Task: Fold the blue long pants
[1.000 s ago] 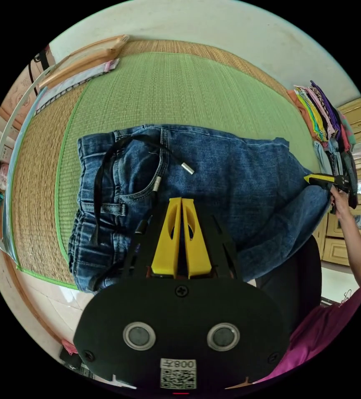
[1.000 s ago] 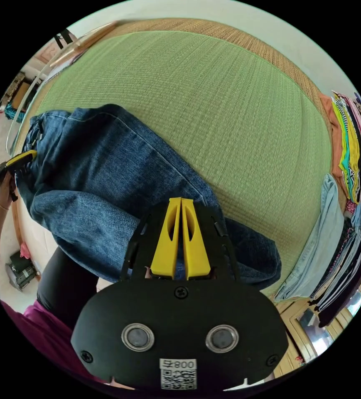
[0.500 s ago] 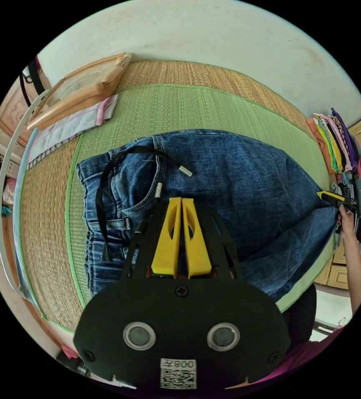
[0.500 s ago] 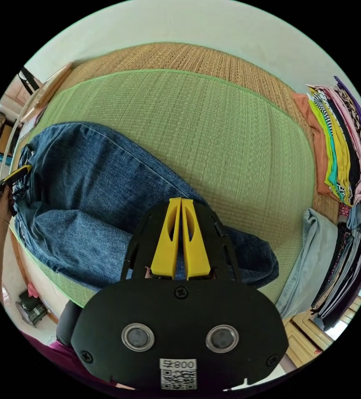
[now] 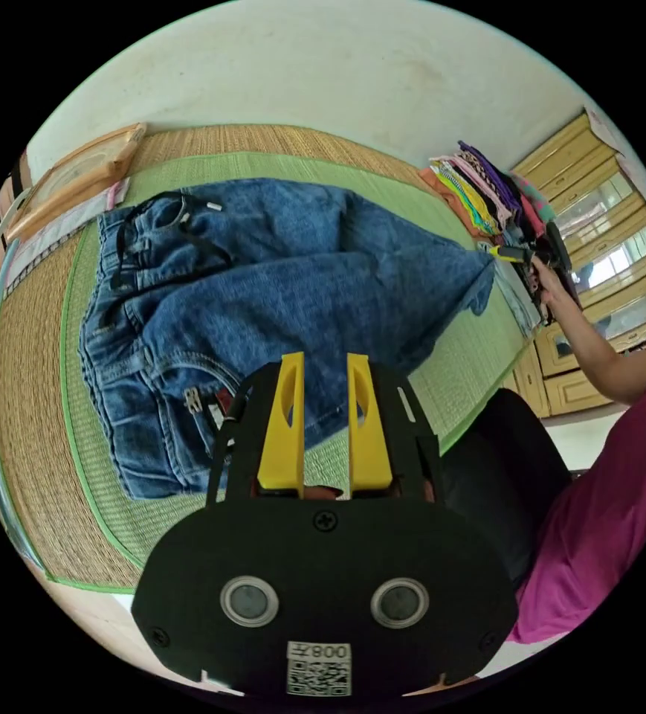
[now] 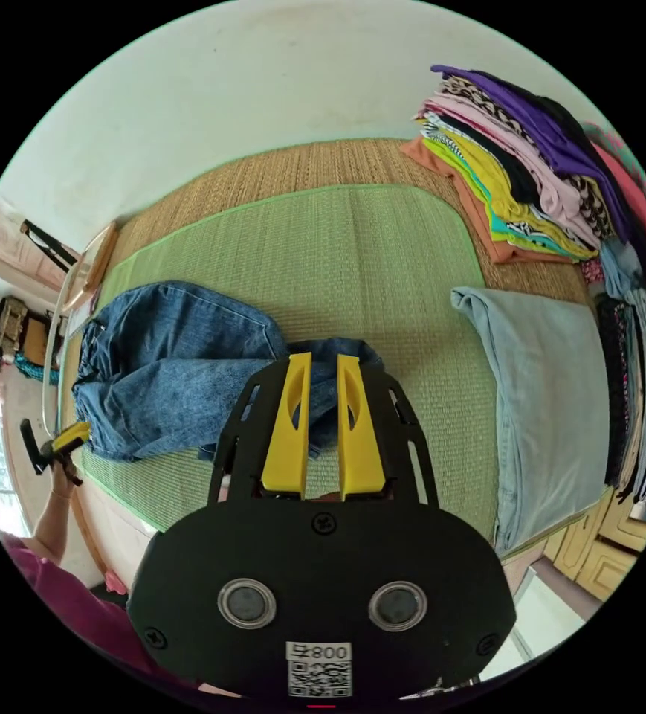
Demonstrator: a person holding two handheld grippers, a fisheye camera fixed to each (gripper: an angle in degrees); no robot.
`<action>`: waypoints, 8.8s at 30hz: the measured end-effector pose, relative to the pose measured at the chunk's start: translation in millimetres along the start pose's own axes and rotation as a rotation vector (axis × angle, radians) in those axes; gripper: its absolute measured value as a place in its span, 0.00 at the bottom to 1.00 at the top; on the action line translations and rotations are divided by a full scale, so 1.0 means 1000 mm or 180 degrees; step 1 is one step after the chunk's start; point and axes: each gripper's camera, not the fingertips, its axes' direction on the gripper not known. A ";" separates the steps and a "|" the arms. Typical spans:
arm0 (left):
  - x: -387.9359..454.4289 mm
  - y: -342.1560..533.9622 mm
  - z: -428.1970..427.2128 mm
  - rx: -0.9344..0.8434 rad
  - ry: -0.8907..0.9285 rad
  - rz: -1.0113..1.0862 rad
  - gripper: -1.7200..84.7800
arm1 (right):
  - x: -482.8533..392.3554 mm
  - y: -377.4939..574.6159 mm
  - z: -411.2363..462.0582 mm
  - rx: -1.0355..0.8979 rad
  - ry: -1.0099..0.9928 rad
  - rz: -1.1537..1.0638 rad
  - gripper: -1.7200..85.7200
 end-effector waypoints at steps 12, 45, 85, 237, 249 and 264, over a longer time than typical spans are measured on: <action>0.035 -0.003 0.008 -0.0560 -0.0723 0.0216 0.09 | 0.111 0.020 -0.007 -0.0059 -0.0296 0.0737 0.15; 0.009 -0.018 -0.247 0.0366 -0.0524 -0.0156 0.02 | 0.142 0.239 -0.188 0.0612 -0.1513 0.0431 0.03; 0.378 -0.618 -0.092 -0.0205 0.0823 0.2119 0.16 | 0.037 0.210 0.036 -0.0137 -0.1467 0.0259 0.12; 0.083 -0.194 -0.040 0.0128 -0.0751 -0.0721 0.02 | -0.043 -0.129 -0.064 0.0057 0.0479 -0.0102 0.02; 0.027 0.033 -0.079 0.0548 -0.0989 -0.1302 0.02 | -0.245 -0.162 -0.123 0.0348 -0.0383 -0.0883 0.02; -0.029 0.273 -0.050 0.0394 -0.0987 -0.1804 0.02 | -0.768 -0.223 0.015 -0.0654 -0.0831 -0.2727 0.02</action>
